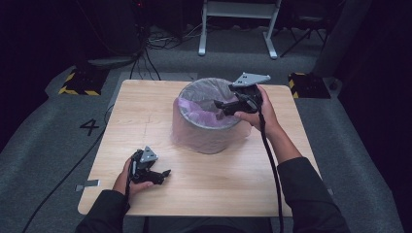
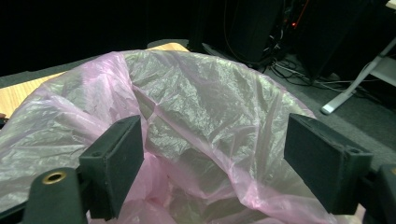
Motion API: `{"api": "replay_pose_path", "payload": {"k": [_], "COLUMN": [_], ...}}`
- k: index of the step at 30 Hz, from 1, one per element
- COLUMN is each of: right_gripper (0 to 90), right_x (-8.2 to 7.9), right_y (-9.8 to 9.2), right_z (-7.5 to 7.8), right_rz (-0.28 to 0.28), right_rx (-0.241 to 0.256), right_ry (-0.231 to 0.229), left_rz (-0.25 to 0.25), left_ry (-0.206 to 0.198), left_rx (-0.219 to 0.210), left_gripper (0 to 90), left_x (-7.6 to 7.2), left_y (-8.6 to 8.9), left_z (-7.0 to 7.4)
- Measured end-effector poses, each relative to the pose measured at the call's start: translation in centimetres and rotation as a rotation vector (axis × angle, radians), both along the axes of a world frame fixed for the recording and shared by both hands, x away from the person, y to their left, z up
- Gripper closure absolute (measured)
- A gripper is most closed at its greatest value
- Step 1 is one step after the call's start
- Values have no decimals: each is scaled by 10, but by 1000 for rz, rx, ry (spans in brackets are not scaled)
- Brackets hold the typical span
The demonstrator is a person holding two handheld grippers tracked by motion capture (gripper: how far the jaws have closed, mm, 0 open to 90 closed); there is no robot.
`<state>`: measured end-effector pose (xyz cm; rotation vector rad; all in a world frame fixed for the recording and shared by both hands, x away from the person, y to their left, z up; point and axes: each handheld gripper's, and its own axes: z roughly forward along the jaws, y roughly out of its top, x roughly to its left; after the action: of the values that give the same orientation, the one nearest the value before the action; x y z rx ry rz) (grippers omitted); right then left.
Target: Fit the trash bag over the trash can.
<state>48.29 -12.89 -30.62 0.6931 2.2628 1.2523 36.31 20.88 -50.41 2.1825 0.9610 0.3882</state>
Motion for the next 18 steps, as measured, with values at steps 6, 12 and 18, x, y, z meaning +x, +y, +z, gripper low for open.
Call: {"api": "replay_pose_path", "payload": {"k": [6, 12, 18], "right_gripper": [201, 198, 201], "right_x": [-10, -18, -25], "right_y": [-7, -17, -30], "right_z": [4, 6, 8], "right_rz": [-17, -15, -33], "right_rx": [-14, -45, -17], "right_ry": [-24, -28, -51], "left_rz": [0, 0, 0], "left_ry": [0, 0, 0], "left_rx": [0, 0, 0], "left_gripper": [142, 142, 142], "left_x": [0, 0, 0], "left_y": [0, 0, 0], "left_z": [0, 0, 0]}}
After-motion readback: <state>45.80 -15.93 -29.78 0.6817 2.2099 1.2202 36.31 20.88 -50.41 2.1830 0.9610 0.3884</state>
